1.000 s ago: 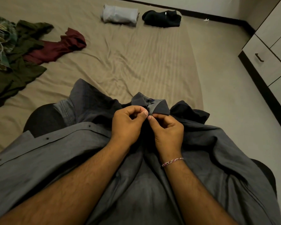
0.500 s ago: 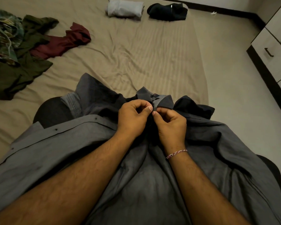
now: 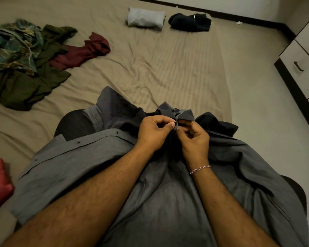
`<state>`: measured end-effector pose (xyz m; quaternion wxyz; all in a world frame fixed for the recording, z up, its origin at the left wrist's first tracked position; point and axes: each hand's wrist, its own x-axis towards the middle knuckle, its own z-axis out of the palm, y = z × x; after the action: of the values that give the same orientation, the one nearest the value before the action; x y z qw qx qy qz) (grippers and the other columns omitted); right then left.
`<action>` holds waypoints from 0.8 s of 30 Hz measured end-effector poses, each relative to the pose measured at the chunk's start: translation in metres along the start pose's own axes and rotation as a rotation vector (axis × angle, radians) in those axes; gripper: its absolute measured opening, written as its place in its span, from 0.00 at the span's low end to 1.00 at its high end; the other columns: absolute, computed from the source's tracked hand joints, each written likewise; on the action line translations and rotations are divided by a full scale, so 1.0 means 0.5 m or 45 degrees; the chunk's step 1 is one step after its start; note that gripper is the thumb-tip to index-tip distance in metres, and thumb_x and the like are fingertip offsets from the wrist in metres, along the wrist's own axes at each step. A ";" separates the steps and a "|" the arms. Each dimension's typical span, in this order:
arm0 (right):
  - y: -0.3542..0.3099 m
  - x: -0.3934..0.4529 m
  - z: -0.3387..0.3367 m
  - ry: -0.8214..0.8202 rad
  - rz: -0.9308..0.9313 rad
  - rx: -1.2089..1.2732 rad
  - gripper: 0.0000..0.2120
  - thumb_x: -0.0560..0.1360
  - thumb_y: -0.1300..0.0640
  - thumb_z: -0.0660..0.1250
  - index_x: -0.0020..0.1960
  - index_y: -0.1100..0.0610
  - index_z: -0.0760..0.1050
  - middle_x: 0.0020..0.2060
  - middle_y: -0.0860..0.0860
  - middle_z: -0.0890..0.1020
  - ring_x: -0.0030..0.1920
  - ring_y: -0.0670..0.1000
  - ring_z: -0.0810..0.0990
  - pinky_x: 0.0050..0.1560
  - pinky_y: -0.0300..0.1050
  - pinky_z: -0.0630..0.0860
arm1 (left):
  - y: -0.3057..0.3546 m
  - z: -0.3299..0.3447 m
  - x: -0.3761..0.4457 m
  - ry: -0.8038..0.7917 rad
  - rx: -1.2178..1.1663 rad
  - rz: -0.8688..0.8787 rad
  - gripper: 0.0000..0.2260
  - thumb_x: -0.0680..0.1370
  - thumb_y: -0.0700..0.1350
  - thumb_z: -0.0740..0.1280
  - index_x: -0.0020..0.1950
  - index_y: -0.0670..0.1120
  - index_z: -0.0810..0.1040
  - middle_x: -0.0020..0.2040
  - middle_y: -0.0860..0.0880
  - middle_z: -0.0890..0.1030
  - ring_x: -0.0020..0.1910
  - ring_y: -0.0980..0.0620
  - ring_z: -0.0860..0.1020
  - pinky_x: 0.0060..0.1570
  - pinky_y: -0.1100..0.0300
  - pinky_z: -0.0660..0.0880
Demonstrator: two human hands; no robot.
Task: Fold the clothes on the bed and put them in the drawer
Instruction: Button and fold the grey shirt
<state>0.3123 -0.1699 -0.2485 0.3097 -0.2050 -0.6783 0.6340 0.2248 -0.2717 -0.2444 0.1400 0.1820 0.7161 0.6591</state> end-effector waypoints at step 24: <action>0.015 -0.007 0.008 0.059 -0.160 -0.542 0.09 0.75 0.61 0.75 0.53 0.49 0.85 0.42 0.42 0.86 0.42 0.43 0.84 0.45 0.39 0.82 | -0.005 0.010 -0.009 0.125 0.049 -0.178 0.03 0.77 0.39 0.75 0.48 0.45 0.88 0.43 0.50 0.87 0.45 0.53 0.86 0.50 0.57 0.82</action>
<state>0.3113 -0.1746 -0.2563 0.3141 -0.2375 -0.8009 0.4510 0.2306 -0.2695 -0.2477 0.1469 0.1016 0.7458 0.6418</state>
